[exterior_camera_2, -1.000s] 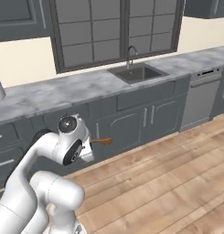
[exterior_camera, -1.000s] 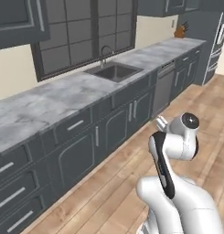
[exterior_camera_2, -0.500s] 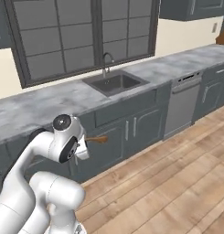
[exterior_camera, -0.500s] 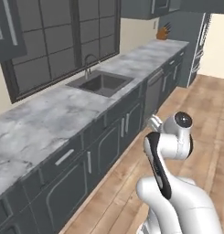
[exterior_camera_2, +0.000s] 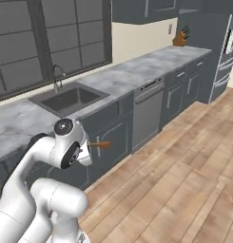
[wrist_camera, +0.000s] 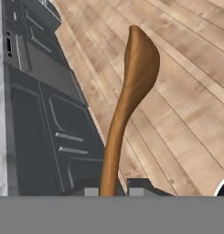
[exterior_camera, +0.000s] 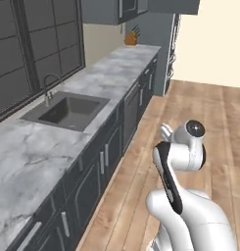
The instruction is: Organize the utensils by type. Pick up the wooden spoons from the counter and place them in the open cabinet. Then pick up the metallic utensils from the counter and place them in the open drawer.
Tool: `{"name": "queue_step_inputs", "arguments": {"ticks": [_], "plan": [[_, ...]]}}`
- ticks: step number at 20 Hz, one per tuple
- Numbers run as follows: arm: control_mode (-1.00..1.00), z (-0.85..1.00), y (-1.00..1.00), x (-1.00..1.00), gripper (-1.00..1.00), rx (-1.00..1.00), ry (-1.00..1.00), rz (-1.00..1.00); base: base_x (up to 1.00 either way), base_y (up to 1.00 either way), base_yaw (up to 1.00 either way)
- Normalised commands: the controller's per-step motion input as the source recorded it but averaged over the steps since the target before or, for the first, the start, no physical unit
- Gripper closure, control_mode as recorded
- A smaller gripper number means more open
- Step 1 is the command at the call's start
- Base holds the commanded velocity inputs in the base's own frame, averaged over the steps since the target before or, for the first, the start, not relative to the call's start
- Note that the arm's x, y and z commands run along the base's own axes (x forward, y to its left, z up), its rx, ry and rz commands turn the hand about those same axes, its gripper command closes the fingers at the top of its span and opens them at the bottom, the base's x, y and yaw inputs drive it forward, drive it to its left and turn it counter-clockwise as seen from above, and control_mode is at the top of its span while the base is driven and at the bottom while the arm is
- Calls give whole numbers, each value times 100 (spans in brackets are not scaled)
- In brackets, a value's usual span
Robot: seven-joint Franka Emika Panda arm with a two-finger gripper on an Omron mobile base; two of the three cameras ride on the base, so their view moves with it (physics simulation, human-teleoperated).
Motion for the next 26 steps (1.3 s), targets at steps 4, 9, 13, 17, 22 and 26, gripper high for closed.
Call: {"name": "queue_step_inputs", "arguments": {"ticks": [4, 9, 13, 17, 22, 26], "plan": [[100, 0, 0, 0, 100, 0, 0, 0, 100, -68, -25], [100, 0, 0, 0, 100, 0, 0, 0, 100, -63, -16], [100, 0, 0, 0, 100, 0, 0, 0, 100, -39, 1], [100, 0, 0, 0, 100, 0, 0, 0, 100, -44, 17], [100, 0, 0, 0, 100, 0, 0, 0, 100, -67, 29], [100, 0, 0, 0, 100, 0, 0, 0, 100, -74, 28]]}}
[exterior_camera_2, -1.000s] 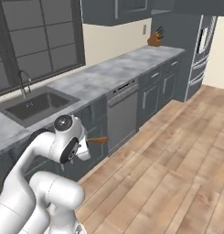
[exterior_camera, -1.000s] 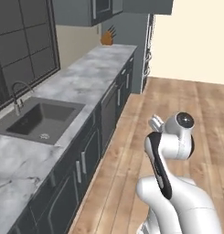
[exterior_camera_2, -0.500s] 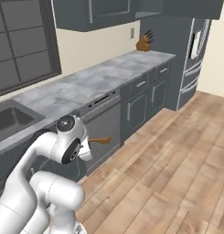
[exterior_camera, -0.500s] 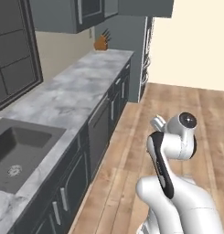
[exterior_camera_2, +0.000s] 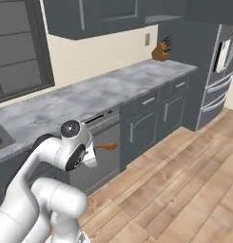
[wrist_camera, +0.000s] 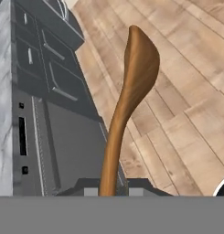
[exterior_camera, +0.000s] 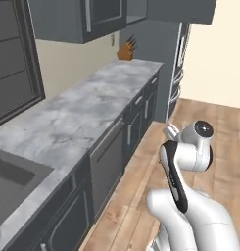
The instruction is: Organize the utensils by type. Pick up the wooden spoons from the counter and place them in the open cabinet. Then pick up the metallic utensils from the counter and place them in the open drawer.
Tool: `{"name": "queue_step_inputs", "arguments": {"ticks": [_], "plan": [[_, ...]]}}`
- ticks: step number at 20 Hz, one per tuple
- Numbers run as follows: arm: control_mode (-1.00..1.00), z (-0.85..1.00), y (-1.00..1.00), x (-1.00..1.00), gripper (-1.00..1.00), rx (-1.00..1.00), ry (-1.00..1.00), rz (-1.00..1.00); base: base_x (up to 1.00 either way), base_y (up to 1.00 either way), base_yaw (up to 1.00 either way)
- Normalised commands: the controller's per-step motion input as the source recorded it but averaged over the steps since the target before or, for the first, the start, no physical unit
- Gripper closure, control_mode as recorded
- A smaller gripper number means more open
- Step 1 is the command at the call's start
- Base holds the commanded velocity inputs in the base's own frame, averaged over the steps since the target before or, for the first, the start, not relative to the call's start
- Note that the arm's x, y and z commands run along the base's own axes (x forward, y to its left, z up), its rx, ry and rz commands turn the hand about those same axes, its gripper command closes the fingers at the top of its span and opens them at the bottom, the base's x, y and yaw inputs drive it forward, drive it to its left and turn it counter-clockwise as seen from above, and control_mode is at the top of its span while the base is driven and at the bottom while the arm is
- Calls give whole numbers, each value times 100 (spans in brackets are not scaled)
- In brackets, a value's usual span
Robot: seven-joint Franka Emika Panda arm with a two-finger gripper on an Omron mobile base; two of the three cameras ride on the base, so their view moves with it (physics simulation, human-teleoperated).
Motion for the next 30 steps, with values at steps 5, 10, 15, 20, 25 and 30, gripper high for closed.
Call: {"name": "queue_step_inputs", "arguments": {"ticks": [5, 10, 15, 20, 25, 30], "plan": [[100, 0, 0, 0, 100, 0, 0, 0, 100, -86, 25], [100, 0, 0, 0, 100, 0, 0, 0, 100, -84, 27], [100, 0, 0, 0, 100, 0, 0, 0, 100, -88, 28], [100, 0, 0, 0, 100, 0, 0, 0, 100, -91, 29], [100, 0, 0, 0, 100, 0, 0, 0, 100, -99, 27], [100, 0, 0, 0, 100, 0, 0, 0, 100, -97, 30]]}}
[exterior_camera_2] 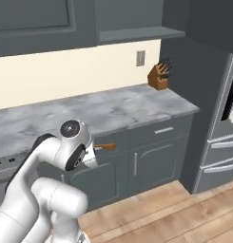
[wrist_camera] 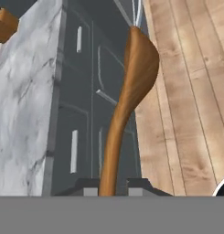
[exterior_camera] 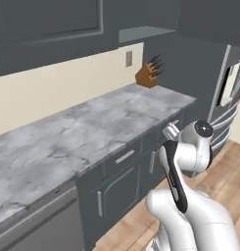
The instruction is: Organize the utensils by type. Pick up the wooden spoons from the counter and place them in the open cabinet. Then pick up the metallic utensils from the counter and place them in the open drawer.
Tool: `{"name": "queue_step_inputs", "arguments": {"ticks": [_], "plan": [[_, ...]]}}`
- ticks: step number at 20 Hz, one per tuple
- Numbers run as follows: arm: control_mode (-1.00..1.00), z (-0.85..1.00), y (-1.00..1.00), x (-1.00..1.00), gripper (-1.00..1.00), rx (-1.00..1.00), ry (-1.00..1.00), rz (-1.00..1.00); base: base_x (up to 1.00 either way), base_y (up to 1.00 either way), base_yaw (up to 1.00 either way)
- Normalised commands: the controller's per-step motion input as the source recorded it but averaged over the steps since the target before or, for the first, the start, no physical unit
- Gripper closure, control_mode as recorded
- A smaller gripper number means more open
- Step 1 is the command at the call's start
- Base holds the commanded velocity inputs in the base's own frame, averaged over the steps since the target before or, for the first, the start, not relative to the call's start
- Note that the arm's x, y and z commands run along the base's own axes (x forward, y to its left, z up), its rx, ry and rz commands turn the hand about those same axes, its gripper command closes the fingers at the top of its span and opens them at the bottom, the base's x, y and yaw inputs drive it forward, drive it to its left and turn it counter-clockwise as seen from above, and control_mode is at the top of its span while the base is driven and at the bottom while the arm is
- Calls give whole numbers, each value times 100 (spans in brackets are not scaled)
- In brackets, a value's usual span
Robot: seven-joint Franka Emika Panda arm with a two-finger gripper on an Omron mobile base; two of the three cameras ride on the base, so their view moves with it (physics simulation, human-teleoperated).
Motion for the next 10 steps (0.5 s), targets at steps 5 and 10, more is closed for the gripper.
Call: {"name": "queue_step_inputs", "arguments": {"ticks": [5, 10], "plan": [[100, 0, 0, 0, 100, 0, 0, 0, 99, -94, 33], [100, 0, 0, 0, 100, 0, 0, 0, 87, -88, 35]]}}
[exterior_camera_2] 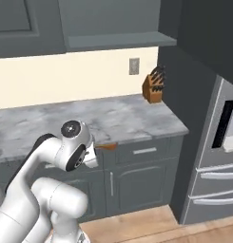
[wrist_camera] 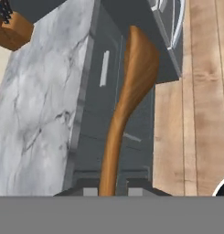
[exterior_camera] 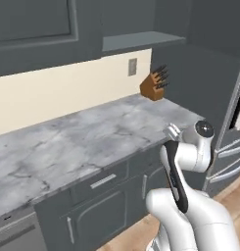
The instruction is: Organize the utensils by type. Pick up the wooden spoons from the counter and place them in the open cabinet. Then pick up the metallic utensils from the counter and place them in the open drawer.
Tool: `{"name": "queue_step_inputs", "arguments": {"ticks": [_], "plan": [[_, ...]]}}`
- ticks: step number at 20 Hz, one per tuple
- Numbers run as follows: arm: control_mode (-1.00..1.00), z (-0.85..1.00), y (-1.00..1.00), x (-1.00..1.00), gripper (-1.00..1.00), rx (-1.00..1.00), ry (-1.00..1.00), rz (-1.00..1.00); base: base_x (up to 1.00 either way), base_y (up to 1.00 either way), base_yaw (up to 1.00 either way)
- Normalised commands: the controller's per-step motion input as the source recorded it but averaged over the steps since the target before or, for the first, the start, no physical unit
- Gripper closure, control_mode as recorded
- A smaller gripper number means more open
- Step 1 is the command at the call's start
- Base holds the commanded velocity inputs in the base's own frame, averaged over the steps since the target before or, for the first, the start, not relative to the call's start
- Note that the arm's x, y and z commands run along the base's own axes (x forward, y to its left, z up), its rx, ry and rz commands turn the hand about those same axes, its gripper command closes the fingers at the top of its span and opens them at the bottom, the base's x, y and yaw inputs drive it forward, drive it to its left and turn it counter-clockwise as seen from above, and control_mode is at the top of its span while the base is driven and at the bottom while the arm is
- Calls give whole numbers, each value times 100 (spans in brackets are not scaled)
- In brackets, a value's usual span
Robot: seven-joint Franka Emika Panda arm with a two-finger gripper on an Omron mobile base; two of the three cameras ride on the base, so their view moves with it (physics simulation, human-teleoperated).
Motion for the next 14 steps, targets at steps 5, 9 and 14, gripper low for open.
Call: {"name": "queue_step_inputs", "arguments": {"ticks": [5, 9, 14], "plan": [[100, 0, 0, 0, 100, 0, 0, 0, 80, -74, 36], [100, 0, 0, 0, 100, 0, 0, 0, 65, -63, 31], [100, 0, 0, 0, 100, 0, 0, 0, 48, -21, 27]]}}
